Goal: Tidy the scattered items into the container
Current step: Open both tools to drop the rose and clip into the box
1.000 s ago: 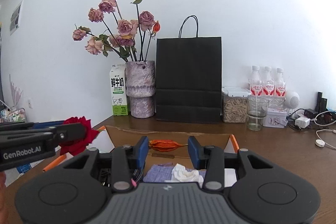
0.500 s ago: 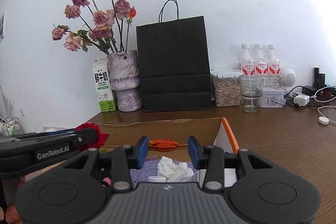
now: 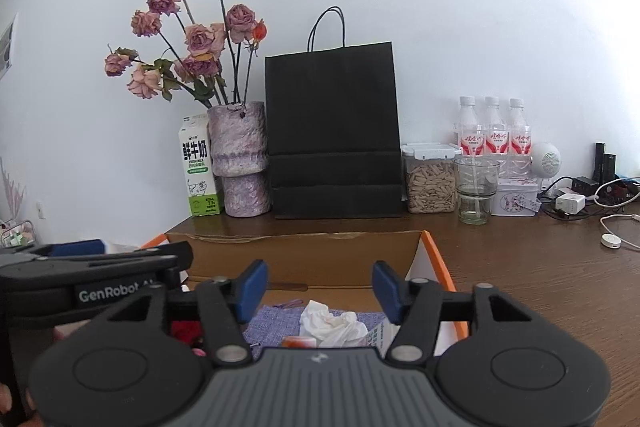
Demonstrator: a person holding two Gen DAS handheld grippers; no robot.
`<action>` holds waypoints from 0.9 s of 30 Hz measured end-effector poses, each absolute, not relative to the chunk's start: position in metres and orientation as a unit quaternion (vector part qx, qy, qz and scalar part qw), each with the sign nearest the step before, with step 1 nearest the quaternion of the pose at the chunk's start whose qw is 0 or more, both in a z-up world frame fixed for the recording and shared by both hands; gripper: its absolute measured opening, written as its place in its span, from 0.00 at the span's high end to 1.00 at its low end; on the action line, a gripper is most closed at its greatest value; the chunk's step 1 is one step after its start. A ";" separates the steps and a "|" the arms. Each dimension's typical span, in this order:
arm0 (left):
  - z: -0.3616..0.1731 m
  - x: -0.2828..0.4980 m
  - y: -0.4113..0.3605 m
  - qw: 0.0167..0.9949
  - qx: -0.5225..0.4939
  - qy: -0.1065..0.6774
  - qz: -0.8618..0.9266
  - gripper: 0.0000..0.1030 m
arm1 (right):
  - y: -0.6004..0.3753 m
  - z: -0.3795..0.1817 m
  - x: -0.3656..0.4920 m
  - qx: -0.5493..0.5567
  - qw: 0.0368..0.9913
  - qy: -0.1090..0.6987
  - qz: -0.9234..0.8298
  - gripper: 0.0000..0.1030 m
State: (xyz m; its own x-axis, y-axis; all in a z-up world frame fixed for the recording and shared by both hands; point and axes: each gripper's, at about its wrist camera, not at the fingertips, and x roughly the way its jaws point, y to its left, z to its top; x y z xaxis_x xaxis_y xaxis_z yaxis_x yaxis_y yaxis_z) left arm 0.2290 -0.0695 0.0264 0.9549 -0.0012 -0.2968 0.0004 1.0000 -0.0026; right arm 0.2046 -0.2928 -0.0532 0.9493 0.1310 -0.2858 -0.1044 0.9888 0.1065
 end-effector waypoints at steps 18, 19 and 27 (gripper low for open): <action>0.024 0.225 -0.058 0.990 -0.030 0.139 0.005 0.00 | -0.294 -0.052 0.194 0.042 0.988 0.129 0.072 0.05; 0.024 0.224 -0.058 0.990 -0.030 0.139 0.005 0.00 | -0.293 -0.053 0.194 0.040 0.988 0.128 0.070 0.05; 0.021 0.219 -0.060 0.991 -0.027 0.132 0.013 0.00 | -0.293 -0.052 0.190 0.038 0.990 0.122 0.061 0.05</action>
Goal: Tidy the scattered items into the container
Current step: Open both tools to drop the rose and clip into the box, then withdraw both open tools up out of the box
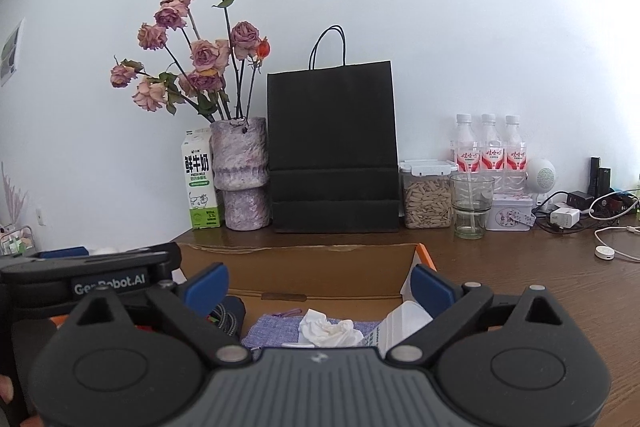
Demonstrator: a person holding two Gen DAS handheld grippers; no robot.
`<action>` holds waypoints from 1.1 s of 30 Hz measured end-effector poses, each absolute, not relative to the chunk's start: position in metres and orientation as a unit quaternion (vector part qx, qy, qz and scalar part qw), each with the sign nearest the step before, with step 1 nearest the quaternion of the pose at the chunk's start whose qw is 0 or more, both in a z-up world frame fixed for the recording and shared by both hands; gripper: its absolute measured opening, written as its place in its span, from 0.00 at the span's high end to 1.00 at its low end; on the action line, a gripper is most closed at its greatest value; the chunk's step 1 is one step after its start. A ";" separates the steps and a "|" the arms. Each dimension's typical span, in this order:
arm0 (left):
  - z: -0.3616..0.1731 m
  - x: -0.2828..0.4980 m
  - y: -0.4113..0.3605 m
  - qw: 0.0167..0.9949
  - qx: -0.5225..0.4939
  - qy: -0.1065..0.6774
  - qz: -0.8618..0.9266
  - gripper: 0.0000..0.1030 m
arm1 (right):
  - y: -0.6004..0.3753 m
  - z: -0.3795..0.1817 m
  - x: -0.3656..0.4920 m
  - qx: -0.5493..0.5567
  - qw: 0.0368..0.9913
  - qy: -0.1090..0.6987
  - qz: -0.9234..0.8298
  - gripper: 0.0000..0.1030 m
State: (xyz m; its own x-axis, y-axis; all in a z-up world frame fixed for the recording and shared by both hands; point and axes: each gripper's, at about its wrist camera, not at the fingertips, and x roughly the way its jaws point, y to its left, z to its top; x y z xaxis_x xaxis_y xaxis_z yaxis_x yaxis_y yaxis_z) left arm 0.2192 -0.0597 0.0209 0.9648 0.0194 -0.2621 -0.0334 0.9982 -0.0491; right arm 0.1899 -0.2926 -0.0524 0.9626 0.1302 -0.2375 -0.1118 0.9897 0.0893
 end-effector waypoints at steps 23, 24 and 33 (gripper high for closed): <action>0.026 0.172 -0.038 0.991 -0.024 0.123 0.038 0.00 | -0.281 -0.069 0.148 0.007 0.995 0.088 0.044 0.05; 0.025 0.168 -0.035 0.991 -0.025 0.125 0.039 0.00 | -0.281 -0.069 0.146 0.008 0.995 0.088 0.044 0.05; 0.014 0.147 -0.011 0.987 -0.014 0.151 0.057 0.00 | -0.274 -0.078 0.132 0.000 0.993 0.103 0.057 0.05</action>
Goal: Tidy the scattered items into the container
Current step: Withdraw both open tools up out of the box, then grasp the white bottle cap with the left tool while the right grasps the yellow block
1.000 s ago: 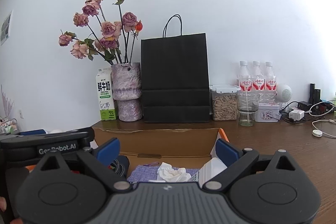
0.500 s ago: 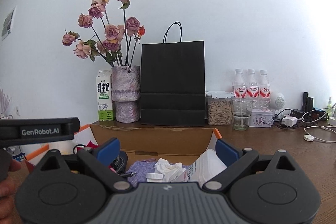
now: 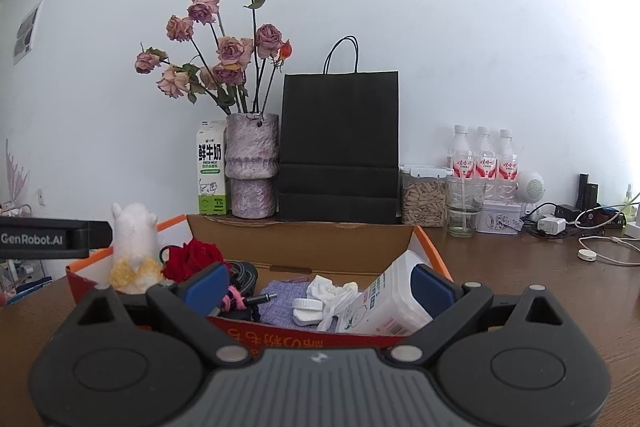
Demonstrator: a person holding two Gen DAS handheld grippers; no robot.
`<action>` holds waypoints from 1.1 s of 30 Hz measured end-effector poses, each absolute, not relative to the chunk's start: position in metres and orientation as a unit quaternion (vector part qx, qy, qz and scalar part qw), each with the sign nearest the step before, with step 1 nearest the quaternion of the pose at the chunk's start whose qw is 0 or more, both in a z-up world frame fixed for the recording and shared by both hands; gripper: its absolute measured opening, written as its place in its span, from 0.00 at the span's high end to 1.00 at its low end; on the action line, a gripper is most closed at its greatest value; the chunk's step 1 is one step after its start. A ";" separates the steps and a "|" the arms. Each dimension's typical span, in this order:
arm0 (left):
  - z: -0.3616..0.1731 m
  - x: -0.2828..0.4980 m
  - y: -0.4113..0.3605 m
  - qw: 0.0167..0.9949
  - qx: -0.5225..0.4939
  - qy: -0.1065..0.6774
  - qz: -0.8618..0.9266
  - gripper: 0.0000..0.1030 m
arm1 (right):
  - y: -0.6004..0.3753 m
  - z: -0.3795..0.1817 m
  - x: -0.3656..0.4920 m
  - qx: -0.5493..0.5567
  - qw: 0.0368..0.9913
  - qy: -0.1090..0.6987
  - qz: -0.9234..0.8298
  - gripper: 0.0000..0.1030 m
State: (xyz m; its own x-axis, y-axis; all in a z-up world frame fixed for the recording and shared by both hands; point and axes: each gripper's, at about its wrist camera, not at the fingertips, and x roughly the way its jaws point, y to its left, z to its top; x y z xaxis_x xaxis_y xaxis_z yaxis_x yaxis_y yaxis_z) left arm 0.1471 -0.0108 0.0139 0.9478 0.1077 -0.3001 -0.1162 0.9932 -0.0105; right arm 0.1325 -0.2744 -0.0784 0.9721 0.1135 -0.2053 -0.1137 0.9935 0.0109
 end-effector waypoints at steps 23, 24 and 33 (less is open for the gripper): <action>-0.031 0.128 0.031 0.956 0.039 0.275 0.095 0.00 | -0.254 -0.096 0.126 -0.018 0.972 0.211 0.100 0.04; -0.032 0.129 0.030 0.955 0.042 0.277 0.094 0.00 | -0.253 -0.096 0.126 -0.020 0.972 0.214 0.100 0.04; -0.038 0.143 0.026 0.949 0.056 0.302 0.066 0.16 | -0.253 -0.101 0.134 -0.018 0.964 0.244 0.099 0.04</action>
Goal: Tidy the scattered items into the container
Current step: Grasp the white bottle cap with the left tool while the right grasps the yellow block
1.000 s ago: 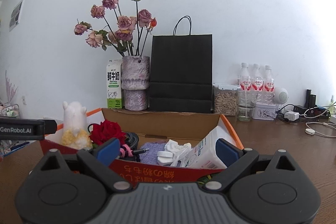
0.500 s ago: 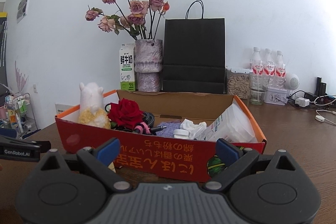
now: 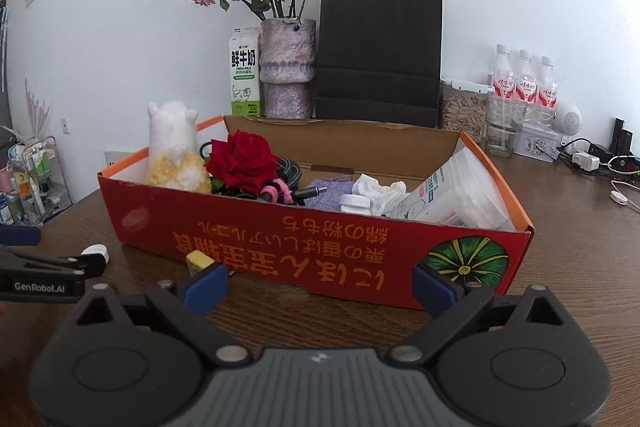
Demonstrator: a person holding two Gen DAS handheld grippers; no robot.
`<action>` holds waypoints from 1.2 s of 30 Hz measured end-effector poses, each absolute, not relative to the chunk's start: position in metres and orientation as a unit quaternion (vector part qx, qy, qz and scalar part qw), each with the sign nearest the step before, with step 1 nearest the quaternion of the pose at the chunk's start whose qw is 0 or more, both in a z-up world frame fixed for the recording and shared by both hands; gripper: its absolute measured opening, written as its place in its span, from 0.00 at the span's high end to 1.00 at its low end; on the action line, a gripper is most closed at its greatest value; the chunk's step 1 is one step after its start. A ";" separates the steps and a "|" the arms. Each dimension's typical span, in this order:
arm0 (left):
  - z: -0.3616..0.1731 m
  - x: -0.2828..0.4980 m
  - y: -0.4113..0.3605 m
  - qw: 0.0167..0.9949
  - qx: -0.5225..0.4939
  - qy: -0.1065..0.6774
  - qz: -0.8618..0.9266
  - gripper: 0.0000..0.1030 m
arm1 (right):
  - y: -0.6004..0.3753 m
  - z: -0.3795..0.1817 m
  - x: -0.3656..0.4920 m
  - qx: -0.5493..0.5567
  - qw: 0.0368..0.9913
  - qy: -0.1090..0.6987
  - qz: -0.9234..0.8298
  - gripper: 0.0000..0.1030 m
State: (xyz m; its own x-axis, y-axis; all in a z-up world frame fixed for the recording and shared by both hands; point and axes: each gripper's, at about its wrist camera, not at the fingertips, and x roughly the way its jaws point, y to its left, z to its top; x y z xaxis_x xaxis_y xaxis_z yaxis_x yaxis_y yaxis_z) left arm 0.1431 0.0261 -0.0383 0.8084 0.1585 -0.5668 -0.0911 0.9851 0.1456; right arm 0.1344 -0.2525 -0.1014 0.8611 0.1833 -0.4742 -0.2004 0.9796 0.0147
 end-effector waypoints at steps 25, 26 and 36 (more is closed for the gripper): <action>-0.039 0.137 0.039 0.959 -0.017 0.283 0.005 0.72 | -0.207 -0.106 0.138 -0.063 0.955 0.269 0.112 0.07; -0.038 0.136 0.039 0.959 -0.019 0.282 0.004 0.72 | -0.203 -0.106 0.139 -0.066 0.954 0.269 0.113 0.08; -0.038 0.136 0.045 0.959 -0.038 0.280 -0.007 0.72 | -0.173 -0.108 0.156 -0.037 0.945 0.305 0.113 0.32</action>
